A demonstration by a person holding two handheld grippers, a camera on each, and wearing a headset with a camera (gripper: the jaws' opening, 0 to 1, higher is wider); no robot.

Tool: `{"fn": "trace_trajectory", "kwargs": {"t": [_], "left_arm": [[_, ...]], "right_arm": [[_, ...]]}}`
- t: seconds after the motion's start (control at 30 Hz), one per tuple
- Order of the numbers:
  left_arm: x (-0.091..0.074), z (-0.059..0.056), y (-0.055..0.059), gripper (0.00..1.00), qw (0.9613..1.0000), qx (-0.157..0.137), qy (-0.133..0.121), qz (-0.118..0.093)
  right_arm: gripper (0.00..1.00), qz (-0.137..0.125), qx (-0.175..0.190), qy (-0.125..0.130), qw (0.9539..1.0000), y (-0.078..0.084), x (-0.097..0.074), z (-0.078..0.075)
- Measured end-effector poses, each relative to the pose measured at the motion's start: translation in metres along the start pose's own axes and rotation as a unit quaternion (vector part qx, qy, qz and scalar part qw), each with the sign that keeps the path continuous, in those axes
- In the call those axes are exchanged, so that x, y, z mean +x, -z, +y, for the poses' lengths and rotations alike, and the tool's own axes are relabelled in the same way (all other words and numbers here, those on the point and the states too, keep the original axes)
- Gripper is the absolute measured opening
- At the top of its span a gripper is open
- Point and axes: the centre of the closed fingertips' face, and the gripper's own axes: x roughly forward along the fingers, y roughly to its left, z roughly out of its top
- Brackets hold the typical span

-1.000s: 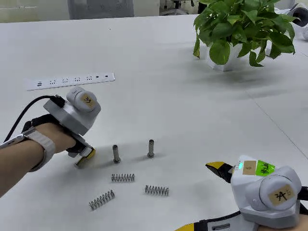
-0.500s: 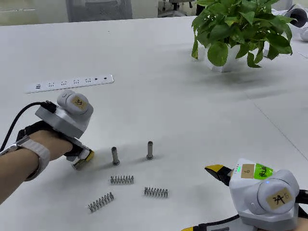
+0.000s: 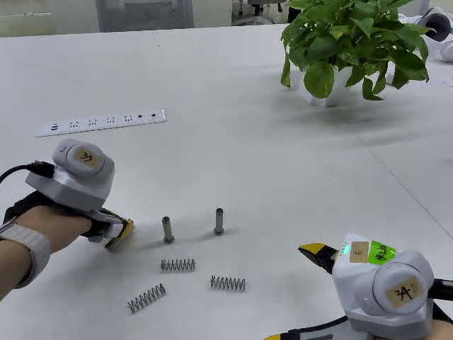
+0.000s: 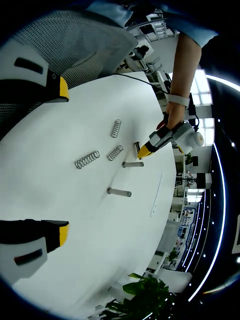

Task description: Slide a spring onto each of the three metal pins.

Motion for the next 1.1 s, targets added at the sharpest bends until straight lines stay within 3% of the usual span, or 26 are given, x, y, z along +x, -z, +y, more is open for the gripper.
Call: {"fn": "trace_trajectory", "kwargs": {"t": [0.57,1.1], "left_arm": [[-0.021,-0.005,-0.011,0.08,0.9976,-0.008,-0.009,-0.069],[-0.036,-0.01,-0.002,0.08,0.997,0.003,-0.019,-0.075]], "right_arm": [[0.99,0.001,-0.005,-0.007,1.0,-0.001,0.002,0.005],[0.99,0.002,-0.007,-0.012,0.9999,-0.001,0.004,0.008]]}}
